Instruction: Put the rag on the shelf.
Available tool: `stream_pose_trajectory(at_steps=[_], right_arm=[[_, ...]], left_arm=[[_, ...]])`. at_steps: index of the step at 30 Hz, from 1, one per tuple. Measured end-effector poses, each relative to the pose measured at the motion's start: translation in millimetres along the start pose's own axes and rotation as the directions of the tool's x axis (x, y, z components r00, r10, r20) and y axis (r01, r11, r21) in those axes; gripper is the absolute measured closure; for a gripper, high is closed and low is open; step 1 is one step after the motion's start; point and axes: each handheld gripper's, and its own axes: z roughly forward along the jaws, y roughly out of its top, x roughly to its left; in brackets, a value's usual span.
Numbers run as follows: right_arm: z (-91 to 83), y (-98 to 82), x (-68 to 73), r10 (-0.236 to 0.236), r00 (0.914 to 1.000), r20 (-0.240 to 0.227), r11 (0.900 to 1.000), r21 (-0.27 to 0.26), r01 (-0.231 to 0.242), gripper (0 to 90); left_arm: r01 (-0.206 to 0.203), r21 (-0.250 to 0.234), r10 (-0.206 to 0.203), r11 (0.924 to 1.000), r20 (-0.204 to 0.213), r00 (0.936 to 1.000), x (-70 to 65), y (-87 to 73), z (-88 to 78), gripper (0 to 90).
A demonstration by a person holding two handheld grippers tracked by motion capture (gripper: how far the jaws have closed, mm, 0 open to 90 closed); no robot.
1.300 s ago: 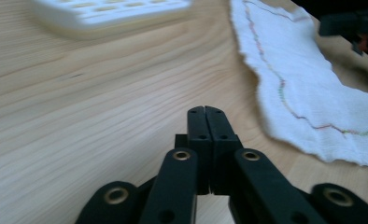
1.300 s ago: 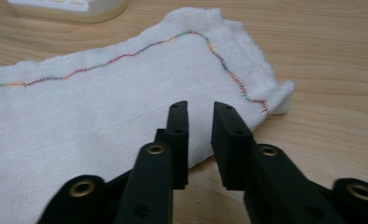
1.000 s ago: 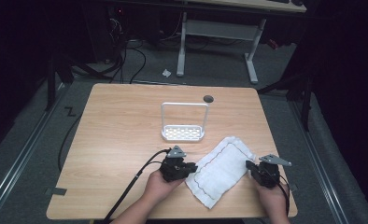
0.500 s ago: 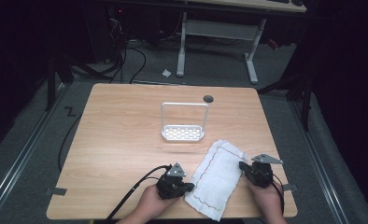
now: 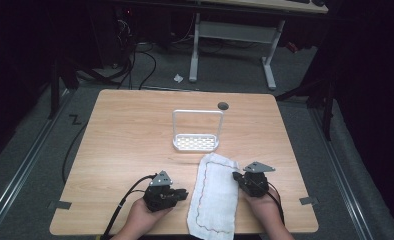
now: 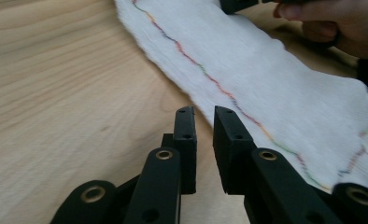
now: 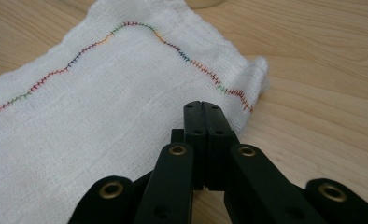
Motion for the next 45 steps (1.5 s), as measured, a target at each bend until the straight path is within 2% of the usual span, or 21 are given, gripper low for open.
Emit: stream_pose_trajectory(at_steps=[4,6,8,10,11,13,14,15,17,18,19,21,23,26,31,32,34,36,37,41,45], right_arm=[[5.3,4.5,10.4,-0.012,0.9997,-0.023,1.000,0.005,0.012,90.0],[8.7,7.0,18.3,-0.027,0.9986,-0.046,1.000,0.004,0.027,90.0],[10.3,8.1,22.6,-0.033,0.9979,-0.056,0.999,0.003,0.033,90.0],[14.5,11.2,35.9,-0.068,0.9938,-0.088,0.998,0.002,0.069,90.0],[14.5,11.2,35.9,-0.068,0.9938,-0.088,0.998,0.002,0.069,90.0],[17.5,13.2,49.8,-0.096,0.9879,-0.122,0.995,0.001,0.097,90.0],[18.2,13.5,54.7,-0.110,0.9848,-0.135,0.994,0.000,0.111,90.0],[18.8,13.8,61.0,-0.122,0.9810,-0.150,0.992,0.001,0.124,89.8],[19.3,15.1,68.3,-0.145,0.9746,-0.170,0.989,0.003,0.148,88.8],[19.3,15.1,68.3,-0.145,0.9746,-0.170,0.989,0.003,0.148,88.8],[18.0,17.4,72.1,-0.165,0.9724,-0.165,0.986,-0.010,0.165,83.5],[16.9,19.3,72.9,-0.172,0.9740,-0.148,0.985,-0.022,0.170,81.6],[16.8,26.5,66.3,-0.144,0.9836,-0.109,0.989,-0.060,0.138,76.7],[24.6,32.4,60.8,-0.122,0.9893,-0.080,0.992,-0.051,0.118,75.0],[37.3,36.9,59.7,-0.114,0.9900,-0.083,0.993,-0.045,0.111,75.4],[40.9,37.8,60.6,-0.118,0.9877,-0.103,0.993,-0.035,0.114,85.0],[39.2,38.8,60.8,-0.120,0.9875,-0.102,0.992,-0.040,0.117,85.5],[34.9,39.8,57.0,-0.102,0.9891,-0.107,0.994,-0.059,0.096,85.5],[32.8,40.0,55.1,-0.083,0.9906,-0.109,0.995,-0.063,0.076,85.4],[30.9,39.3,48.2,-0.054,0.9920,-0.114,0.996,-0.072,0.046,85.1],[36.4,34.0,38.9,-0.034,0.9945,-0.099,0.998,-0.051,0.029,82.9]], left_arm=[[0.001,-0.002,-0.001,1.0000,-0.025,0.9997,3.7,0.0,1.7,77.7],[0.001,0.006,-0.001,1.0000,-0.056,0.9984,5.7,-0.8,3.1,76.9],[0.004,0.003,-0.004,1.0000,-0.060,0.9982,6.3,-1.1,2.9,76.4],[0.013,-0.009,-0.014,0.9999,-0.088,0.9960,10.7,-1.4,-0.8,75.9],[0.013,-0.009,-0.014,0.9999,-0.088,0.9960,10.7,-1.4,-0.8,75.3],[0.029,-0.033,-0.034,0.9990,-0.140,0.9895,17.6,-1.8,-5.7,71.9],[0.029,-0.033,-0.034,0.9990,-0.140,0.9895,17.6,-1.8,-5.7,68.6],[0.057,-0.055,-0.066,0.9969,-0.185,0.9805,24.6,-3.0,-9.5,67.4],[0.092,-0.069,-0.104,0.9934,-0.205,0.9732,32.8,-4.0,-12.7,65.6],[0.092,-0.069,-0.104,0.9934,-0.205,0.9732,32.8,-4.0,-12.7,65.1],[0.101,-0.074,-0.115,0.9921,-0.205,0.9721,35.3,-3.8,-13.6,65.3],[0.113,-0.083,-0.127,0.9901,-0.203,0.9709,36.9,-2.3,-13.6,65.9],[0.129,-0.083,-0.144,0.9881,-0.194,0.9705,38.0,-0.1,-10.6,66.5],[0.145,-0.068,-0.155,0.9871,-0.189,0.9697,39.7,2.0,-5.8,70.3],[0.125,-0.061,-0.135,0.9903,-0.198,0.9710,37.5,4.5,-5.4,85.9],[0.119,-0.060,-0.128,0.9911,-0.198,0.9718,36.4,6.0,-5.6,86.6],[0.096,-0.080,-0.111,0.9921,-0.204,0.9727,33.4,12.9,-7.2,86.8],[0.095,-0.085,-0.110,0.9918,-0.199,0.9738,33.4,16.5,-7.3,86.8],[0.092,-0.099,-0.111,0.9908,-0.201,0.9734,33.5,25.0,-4.1,86.7],[0.085,-0.085,-0.102,0.9927,-0.210,0.9724,34.8,35.7,6.6,85.8],[0.100,-0.046,-0.109,0.9939,-0.236,0.9656,43.7,44.6,27.8,83.9]])
